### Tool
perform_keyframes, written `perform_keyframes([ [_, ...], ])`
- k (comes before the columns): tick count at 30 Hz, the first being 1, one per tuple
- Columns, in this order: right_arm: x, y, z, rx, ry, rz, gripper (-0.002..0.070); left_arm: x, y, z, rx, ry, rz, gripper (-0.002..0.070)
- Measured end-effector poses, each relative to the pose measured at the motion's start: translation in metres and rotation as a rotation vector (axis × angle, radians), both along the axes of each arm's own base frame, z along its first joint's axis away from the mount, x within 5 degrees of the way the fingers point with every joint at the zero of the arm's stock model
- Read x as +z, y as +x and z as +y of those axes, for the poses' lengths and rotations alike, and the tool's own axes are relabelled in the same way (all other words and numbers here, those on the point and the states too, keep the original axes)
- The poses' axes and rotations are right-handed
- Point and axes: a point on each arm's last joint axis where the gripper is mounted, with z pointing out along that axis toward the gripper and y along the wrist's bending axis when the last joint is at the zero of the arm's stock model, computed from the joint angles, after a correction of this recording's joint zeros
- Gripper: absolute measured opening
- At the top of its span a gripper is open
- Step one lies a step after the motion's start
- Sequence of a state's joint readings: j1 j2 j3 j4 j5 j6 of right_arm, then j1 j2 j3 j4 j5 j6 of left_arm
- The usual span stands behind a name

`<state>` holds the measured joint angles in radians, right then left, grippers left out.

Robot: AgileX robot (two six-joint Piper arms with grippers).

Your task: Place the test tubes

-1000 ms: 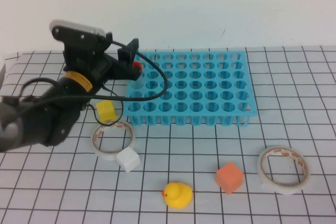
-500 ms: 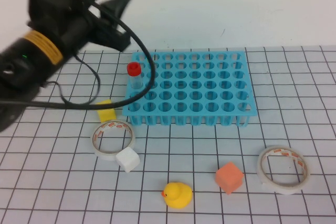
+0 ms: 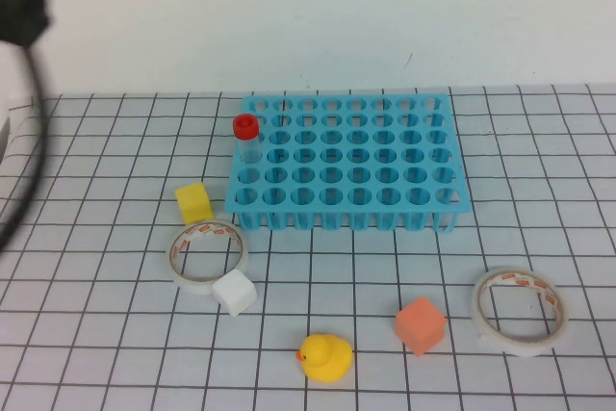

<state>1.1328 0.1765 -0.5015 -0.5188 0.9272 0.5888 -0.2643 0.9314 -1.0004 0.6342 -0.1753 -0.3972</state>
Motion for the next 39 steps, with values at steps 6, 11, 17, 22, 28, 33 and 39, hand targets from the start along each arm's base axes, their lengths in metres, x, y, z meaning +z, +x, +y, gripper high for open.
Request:
perform_keyframes([
  [6, 0.000, 0.000, 0.000, 0.000, 0.000, 0.000, -0.0001, -0.011, -0.051, 0.017, 0.027, -0.044, -0.017, 0.0000],
  [11, 0.000, 0.000, 0.000, 0.000, 0.000, 0.000, -0.0001, -0.059, -0.078, 0.025, 0.023, -0.065, 0.042, 0.0000],
  [17, 0.000, 0.000, 0.000, 0.000, 0.000, 0.000, -0.0001, -0.104, -0.092, 0.029, 0.023, -0.054, 0.101, 0.0000],
  [22, 0.000, 0.000, 0.000, 0.000, 0.000, 0.000, -0.0001, -0.135, -0.090, 0.028, 0.028, -0.018, 0.174, 0.0000],
  [28, 0.000, 0.000, 0.000, 0.000, 0.000, 0.000, -0.0001, -0.167, -0.088, 0.028, 0.040, 0.023, 0.261, 0.0000],
  [33, 0.000, 0.000, 0.000, 0.000, 0.000, 0.000, -0.0001, -0.181, -0.095, 0.040, 0.151, 0.026, 0.332, 0.0000],
  [39, 0.000, 0.000, 0.000, 0.000, 0.000, 0.000, -0.0001, -0.184, -0.116, 0.053, 0.233, -0.109, 0.271, 0.0000],
])
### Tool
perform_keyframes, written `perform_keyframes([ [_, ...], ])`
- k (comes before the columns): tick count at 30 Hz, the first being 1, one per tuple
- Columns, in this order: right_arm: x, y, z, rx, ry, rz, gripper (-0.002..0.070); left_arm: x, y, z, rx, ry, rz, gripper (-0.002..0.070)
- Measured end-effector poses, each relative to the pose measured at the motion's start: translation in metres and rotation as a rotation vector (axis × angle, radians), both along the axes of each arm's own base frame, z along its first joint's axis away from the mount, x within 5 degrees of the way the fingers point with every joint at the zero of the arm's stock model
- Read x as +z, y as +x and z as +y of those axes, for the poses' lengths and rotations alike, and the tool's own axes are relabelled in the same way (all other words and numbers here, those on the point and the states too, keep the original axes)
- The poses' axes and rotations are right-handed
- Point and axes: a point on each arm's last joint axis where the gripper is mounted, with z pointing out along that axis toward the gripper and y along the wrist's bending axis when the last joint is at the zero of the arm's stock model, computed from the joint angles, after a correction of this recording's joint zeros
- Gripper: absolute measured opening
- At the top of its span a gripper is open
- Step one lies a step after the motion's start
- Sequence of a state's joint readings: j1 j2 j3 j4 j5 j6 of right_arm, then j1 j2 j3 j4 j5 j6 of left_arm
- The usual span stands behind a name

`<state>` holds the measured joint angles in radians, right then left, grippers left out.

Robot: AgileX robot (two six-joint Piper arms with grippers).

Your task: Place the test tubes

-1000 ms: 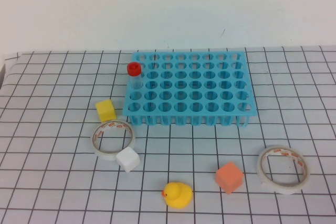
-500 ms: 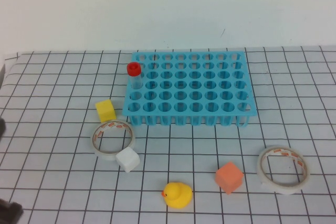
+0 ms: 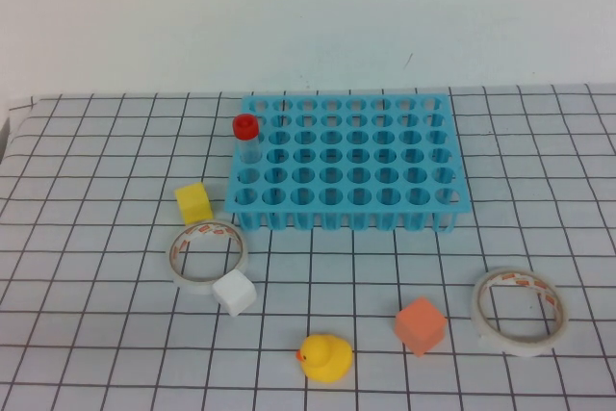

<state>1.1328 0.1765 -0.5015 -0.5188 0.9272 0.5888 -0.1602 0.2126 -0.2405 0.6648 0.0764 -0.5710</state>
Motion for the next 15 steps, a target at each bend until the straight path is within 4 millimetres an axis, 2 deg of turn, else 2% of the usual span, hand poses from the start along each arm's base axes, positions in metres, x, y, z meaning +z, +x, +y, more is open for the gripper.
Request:
perform_keyframes([
  [4, 0.000, 0.000, 0.000, 0.000, 0.000, 0.000, -0.0001, -0.002, -0.016, 0.005, 0.036, -0.060, -0.082, 0.0000],
  [6, 0.000, 0.000, 0.000, 0.000, 0.000, 0.000, -0.0001, -0.010, -0.023, 0.007, 0.056, -0.104, -0.117, 0.0000],
  [15, 0.000, 0.000, 0.000, 0.000, 0.000, 0.000, -0.0001, -0.046, -0.018, 0.009, 0.096, -0.244, -0.034, 0.0000],
])
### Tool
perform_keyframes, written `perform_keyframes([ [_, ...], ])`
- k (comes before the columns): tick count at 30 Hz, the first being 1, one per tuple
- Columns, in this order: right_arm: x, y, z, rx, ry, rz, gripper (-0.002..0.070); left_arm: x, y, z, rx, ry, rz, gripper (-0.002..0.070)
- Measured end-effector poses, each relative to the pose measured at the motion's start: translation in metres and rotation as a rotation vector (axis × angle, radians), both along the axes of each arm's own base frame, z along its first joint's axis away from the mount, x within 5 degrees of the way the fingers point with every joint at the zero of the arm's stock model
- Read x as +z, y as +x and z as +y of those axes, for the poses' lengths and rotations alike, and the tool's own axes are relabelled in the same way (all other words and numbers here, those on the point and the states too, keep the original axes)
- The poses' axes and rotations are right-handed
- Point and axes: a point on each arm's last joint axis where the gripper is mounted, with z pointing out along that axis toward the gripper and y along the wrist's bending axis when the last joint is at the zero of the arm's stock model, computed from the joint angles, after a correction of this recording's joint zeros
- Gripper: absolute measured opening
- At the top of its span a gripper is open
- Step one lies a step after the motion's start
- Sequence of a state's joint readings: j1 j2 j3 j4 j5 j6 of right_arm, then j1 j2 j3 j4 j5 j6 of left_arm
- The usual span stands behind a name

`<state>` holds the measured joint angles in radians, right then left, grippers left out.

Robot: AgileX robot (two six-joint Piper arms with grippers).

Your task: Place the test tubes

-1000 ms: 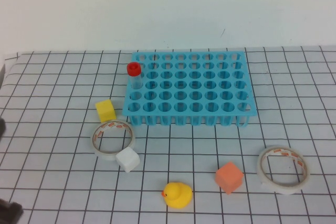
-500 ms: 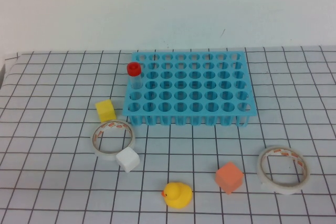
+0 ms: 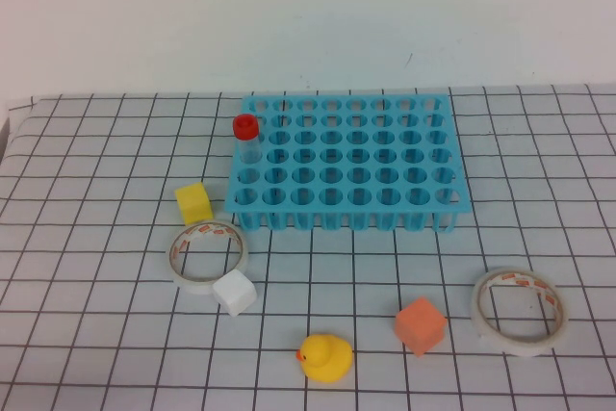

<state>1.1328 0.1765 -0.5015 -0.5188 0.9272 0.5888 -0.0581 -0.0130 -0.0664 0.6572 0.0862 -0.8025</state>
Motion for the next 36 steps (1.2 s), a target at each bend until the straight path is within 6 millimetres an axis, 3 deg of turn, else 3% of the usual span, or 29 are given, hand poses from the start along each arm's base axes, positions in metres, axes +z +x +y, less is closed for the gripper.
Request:
perform_keyframes([
  [7, 0.000, 0.000, 0.000, 0.000, 0.000, 0.000, -0.0001, -0.003, 0.001, -0.001, -0.011, 0.002, -0.003, 0.0000],
  [14, 0.000, 0.000, 0.000, 0.000, 0.000, 0.000, -0.0001, -0.005, 0.001, -0.004, -0.038, 0.169, 0.007, 0.0000],
  [19, 0.000, 0.000, 0.000, 0.000, 0.000, 0.000, -0.0001, -0.016, 0.002, -0.008, -0.082, 0.277, 0.084, 0.0000],
  [28, 0.000, 0.000, 0.000, 0.000, 0.000, 0.000, -0.0001, -0.049, 0.002, -0.011, -0.124, 0.116, 0.301, 0.0000],
  [36, 0.000, 0.000, 0.000, 0.000, 0.000, 0.000, -0.0001, -0.050, 0.001, -0.011, -0.132, 0.105, 0.326, 0.0000],
])
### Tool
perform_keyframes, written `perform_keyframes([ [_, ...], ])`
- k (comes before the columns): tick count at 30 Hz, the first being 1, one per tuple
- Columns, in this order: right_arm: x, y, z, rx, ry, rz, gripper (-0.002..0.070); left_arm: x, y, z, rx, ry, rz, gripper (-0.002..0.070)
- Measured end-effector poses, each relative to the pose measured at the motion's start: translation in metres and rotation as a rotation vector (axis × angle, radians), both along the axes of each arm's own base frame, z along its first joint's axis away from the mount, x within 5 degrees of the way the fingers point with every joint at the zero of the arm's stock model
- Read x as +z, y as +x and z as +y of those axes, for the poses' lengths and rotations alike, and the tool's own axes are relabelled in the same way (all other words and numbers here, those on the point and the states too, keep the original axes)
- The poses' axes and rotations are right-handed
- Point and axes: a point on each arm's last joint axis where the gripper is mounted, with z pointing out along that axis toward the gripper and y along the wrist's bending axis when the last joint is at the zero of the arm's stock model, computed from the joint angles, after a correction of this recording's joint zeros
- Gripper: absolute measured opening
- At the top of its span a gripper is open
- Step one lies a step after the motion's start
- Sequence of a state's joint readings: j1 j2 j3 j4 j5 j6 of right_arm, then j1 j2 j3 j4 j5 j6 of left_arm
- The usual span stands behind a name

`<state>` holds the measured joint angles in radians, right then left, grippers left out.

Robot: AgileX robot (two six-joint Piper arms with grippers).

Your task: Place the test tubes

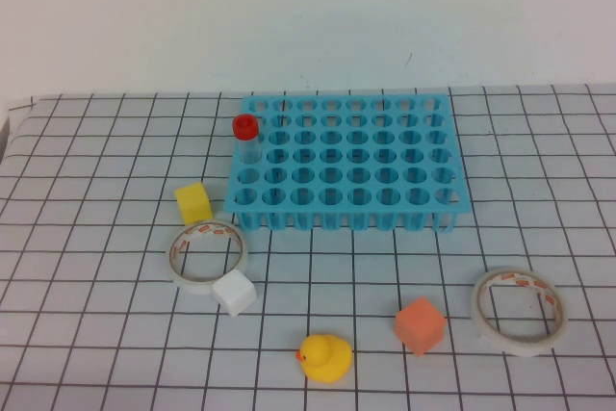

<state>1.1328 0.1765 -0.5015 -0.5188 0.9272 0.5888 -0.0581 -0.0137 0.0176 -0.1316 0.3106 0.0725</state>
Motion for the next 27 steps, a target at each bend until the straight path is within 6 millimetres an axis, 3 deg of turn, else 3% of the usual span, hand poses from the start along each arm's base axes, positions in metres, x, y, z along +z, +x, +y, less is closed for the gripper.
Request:
perform_keyframes([
  [27, 0.0000, 0.0000, 0.0000, 0.000, 0.000, 0.000, -0.0001, 0.0000, -0.0001, -0.0011, -0.021, 0.030, -0.003, 0.0000],
])
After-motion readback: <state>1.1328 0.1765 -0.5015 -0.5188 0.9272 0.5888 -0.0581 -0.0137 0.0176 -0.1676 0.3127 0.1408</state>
